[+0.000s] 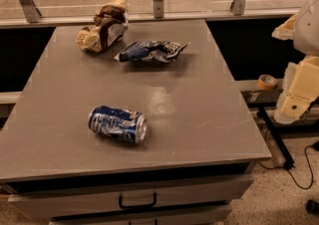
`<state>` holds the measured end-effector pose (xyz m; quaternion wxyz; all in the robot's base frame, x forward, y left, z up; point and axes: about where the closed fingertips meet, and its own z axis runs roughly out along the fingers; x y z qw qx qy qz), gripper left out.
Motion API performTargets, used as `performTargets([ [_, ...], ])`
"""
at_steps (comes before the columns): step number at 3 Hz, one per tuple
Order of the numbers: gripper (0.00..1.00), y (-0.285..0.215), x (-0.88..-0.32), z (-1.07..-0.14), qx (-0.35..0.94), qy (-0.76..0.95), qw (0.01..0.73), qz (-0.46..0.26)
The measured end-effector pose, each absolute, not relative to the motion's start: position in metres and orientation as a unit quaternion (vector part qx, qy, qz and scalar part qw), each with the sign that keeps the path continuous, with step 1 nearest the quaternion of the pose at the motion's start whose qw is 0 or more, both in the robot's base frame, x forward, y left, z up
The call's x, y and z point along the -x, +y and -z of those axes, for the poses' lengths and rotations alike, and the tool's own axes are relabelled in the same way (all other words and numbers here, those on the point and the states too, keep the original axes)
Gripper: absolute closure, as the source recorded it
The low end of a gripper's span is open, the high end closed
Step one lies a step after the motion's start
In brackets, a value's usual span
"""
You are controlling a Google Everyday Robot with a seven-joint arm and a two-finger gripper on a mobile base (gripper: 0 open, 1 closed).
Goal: Place pepsi can upright
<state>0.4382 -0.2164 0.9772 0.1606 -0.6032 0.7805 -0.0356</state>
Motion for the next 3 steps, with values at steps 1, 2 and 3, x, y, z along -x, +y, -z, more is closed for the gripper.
performTargets([
  [1,0.0,-0.216,-0.438,-0.977,0.603,0.78,0.161,0.036],
  [2,0.0,-0.197,-0.443,-0.976,0.599,0.783,0.169,0.024],
  [3,0.0,-0.149,-0.454,-0.962,0.588,0.792,0.163,0.004],
])
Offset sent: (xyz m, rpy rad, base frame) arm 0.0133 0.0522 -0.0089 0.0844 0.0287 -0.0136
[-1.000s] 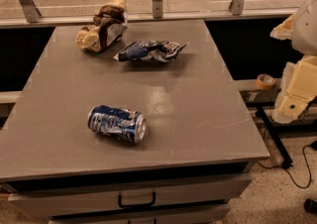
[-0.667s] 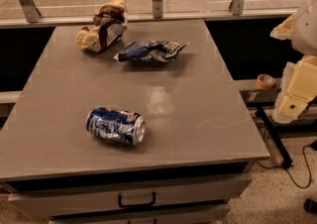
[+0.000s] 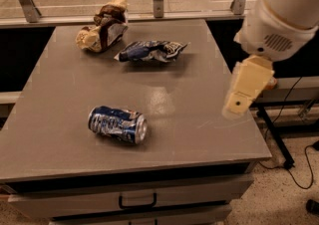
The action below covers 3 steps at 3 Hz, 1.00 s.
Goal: Place pepsi can upright
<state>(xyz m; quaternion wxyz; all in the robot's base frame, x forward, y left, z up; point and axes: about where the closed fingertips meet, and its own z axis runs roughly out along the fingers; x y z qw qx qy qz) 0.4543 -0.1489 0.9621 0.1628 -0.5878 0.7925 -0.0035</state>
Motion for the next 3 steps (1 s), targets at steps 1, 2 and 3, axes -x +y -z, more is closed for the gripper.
performTargets([
  [1,0.0,-0.099,-0.466,-0.942,0.564,0.81,0.158,-0.008],
  [2,0.0,-0.095,-0.466,-0.942,0.529,0.834,0.159,-0.015],
  [3,0.0,-0.085,-0.466,-0.942,0.548,0.824,0.142,-0.012],
])
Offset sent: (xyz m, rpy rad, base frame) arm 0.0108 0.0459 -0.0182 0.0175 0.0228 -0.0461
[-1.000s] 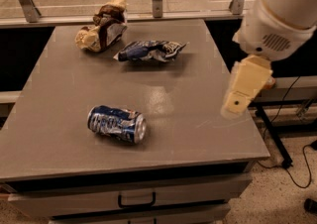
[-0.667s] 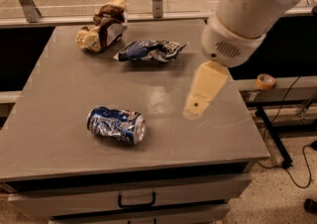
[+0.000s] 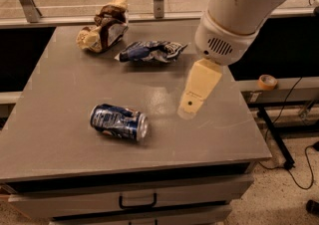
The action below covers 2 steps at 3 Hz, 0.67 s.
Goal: Place pepsi can upright
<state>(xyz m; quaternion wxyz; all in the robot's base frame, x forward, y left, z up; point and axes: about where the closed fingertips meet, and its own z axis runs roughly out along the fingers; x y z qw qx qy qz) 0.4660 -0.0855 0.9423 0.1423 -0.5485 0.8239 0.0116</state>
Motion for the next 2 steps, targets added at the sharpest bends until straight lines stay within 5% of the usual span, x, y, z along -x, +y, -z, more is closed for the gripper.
performTargets([
  [2,0.0,-0.004,-0.482,-0.898,0.54,0.838,0.071,0.002],
])
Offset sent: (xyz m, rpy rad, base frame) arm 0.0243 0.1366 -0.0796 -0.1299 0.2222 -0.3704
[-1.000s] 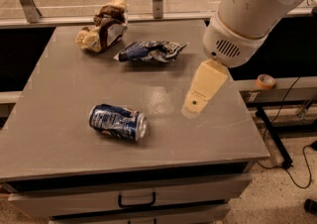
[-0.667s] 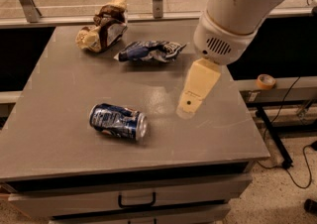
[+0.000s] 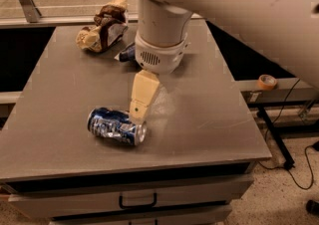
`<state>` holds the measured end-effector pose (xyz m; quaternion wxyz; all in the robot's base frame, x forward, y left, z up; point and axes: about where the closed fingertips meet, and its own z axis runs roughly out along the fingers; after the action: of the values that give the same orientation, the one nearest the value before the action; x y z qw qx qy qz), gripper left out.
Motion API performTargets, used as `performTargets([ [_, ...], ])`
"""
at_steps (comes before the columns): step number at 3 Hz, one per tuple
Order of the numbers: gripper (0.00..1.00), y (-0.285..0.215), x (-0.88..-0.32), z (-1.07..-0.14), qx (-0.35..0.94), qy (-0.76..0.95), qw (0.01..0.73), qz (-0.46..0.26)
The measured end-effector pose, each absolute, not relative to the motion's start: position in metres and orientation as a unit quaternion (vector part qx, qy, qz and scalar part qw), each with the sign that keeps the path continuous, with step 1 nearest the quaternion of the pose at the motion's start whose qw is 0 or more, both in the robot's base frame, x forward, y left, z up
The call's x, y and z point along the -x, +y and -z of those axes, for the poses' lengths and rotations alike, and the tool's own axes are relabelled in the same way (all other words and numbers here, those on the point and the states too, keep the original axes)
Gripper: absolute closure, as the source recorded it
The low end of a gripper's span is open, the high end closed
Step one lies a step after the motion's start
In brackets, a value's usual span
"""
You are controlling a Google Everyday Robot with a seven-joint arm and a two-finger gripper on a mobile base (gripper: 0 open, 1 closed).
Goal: Place pepsi can upright
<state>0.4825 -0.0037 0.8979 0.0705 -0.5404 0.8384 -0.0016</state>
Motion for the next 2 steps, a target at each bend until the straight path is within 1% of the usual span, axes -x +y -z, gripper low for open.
performTargets([
  [2,0.0,0.06,-0.487,-0.888,0.457,0.888,0.053,-0.025],
])
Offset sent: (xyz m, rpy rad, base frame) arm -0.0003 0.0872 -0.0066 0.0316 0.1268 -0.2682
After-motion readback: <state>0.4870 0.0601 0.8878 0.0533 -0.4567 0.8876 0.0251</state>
